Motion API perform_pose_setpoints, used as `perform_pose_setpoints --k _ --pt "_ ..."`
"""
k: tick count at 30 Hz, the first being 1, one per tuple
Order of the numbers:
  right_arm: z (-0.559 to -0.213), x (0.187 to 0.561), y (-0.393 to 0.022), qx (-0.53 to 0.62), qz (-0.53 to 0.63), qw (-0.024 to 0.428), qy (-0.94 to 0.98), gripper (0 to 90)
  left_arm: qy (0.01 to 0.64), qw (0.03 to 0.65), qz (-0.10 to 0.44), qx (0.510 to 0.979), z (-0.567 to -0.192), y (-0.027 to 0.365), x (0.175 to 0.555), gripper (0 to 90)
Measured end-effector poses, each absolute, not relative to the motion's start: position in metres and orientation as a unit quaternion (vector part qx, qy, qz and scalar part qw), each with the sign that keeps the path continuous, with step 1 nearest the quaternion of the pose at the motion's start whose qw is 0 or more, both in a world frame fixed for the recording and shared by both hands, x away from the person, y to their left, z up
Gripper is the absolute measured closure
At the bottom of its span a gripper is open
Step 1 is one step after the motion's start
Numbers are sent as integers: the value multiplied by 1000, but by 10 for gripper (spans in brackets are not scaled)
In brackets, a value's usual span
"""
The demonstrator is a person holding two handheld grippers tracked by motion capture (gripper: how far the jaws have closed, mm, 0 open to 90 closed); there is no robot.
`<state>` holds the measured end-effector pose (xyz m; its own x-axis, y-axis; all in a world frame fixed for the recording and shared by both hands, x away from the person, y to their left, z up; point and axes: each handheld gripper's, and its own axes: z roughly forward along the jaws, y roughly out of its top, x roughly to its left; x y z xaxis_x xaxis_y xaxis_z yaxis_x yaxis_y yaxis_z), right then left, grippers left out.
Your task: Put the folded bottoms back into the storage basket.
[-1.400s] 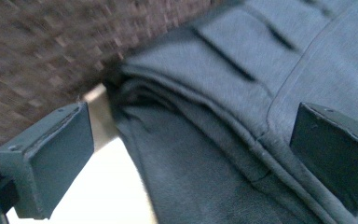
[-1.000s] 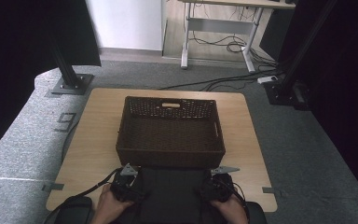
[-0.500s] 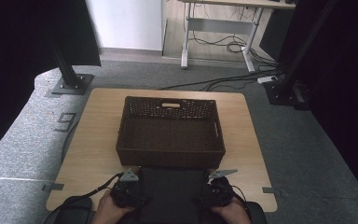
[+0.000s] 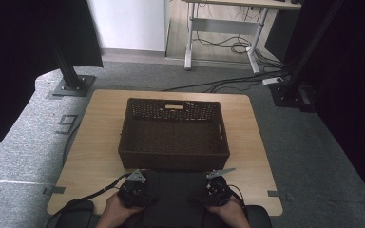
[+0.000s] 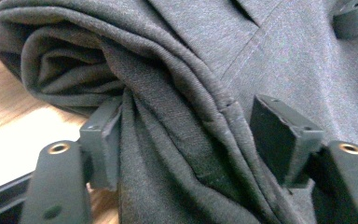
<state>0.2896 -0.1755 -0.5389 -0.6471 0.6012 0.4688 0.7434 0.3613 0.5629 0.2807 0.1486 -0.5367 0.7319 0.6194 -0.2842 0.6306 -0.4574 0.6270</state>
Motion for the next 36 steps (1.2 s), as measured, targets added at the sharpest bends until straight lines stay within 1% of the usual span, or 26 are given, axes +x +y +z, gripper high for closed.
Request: perform_pose_setpoints --k 5,8,11,18,22,26,36 --pt "-542 295 -163 -398 -403 119 -816 382 366 375 -9 852 -537 146 282 359" --pt "-544 296 -155 -391 -406 119 -817 426 368 376 -11 850 -538 144 281 361" --pt "-545 296 -157 -391 -412 122 -814 477 372 376 -11 848 -537 144 279 378" --pt "-545 290 -157 -383 -422 111 -814 553 377 378 -31 845 -535 145 279 598" --pt "-544 288 -158 -378 -428 105 -814 572 363 395 -31 843 -531 147 276 669" --pt "-540 285 -157 -365 -435 95 -818 584 354 411 -39 839 -524 149 274 692" --pt "-523 279 -158 -340 -456 73 -820 594 340 442 -40 829 -510 155 270 694"
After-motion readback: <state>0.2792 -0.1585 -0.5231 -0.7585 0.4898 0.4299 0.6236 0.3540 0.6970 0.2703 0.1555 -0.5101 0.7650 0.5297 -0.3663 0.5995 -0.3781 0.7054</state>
